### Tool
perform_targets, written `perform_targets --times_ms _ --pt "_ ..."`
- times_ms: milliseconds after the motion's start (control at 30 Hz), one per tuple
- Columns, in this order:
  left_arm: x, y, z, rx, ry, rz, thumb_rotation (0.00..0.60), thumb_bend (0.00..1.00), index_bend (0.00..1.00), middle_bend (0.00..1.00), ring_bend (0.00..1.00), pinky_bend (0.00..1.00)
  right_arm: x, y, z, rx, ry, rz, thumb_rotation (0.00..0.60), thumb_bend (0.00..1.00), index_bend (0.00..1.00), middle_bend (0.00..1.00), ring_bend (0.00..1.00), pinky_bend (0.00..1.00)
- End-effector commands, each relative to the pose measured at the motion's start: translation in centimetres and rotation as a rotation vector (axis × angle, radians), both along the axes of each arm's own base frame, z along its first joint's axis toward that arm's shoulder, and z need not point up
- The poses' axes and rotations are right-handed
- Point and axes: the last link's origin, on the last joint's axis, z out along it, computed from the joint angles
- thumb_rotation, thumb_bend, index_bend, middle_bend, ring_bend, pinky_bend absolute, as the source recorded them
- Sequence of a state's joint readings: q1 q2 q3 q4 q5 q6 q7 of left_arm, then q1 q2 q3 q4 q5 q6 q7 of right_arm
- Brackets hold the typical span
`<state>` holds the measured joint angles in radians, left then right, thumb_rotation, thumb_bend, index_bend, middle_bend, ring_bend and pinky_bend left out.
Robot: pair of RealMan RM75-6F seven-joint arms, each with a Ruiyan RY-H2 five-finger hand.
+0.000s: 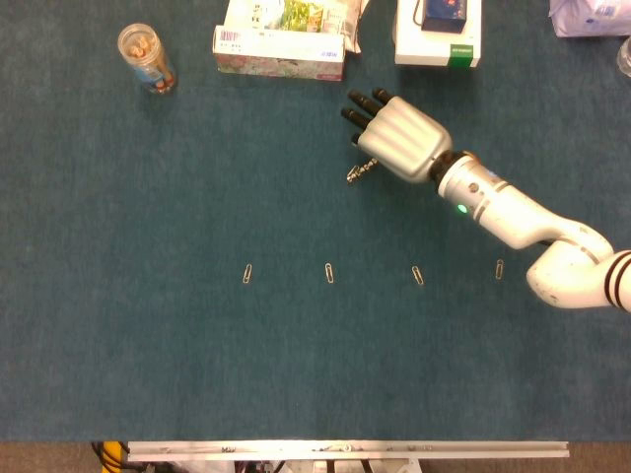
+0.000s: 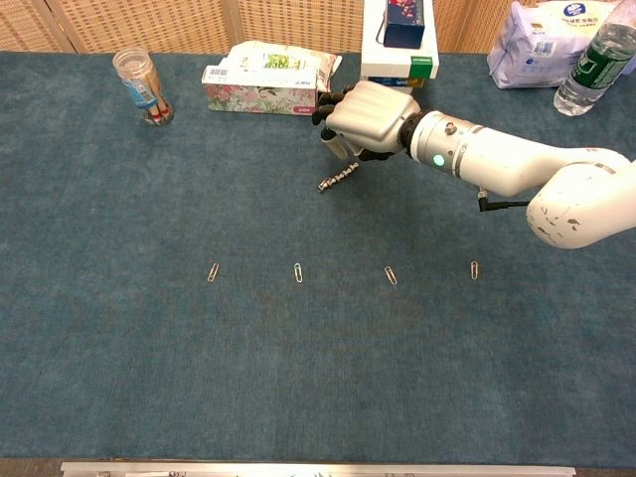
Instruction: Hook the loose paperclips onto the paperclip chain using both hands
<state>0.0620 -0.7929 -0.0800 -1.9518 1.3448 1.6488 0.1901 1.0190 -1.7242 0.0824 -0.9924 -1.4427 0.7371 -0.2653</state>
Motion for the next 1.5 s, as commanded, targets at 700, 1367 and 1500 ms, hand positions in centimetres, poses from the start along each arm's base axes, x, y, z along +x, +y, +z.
perform_targets --times_ms 700,1367,1500 --pt "0.2 0.0 0.1 -0.005 -0.022 -0.012 0.6 0.36 0.6 0.12 0.0 0.0 -0.2 -0.5 0.2 -0.054 -0.064 -0.185 0.6 0.13 0.37 0.11 0.01 0.19" --pt "0.1 0.0 0.3 0.003 -0.031 -0.008 0.6 0.36 0.6 0.14 0.0 0.0 -0.2 -0.7 -1.4 -0.044 -0.021 -0.191 0.6 0.21 0.42 0.09 0.0 0.18" --pt "0.1 0.0 0.4 0.006 -0.034 -0.008 0.6 0.36 0.6 0.14 0.0 0.0 -0.2 -0.8 -1.9 -0.04 -0.014 -0.193 0.6 0.22 0.45 0.09 0.0 0.18"
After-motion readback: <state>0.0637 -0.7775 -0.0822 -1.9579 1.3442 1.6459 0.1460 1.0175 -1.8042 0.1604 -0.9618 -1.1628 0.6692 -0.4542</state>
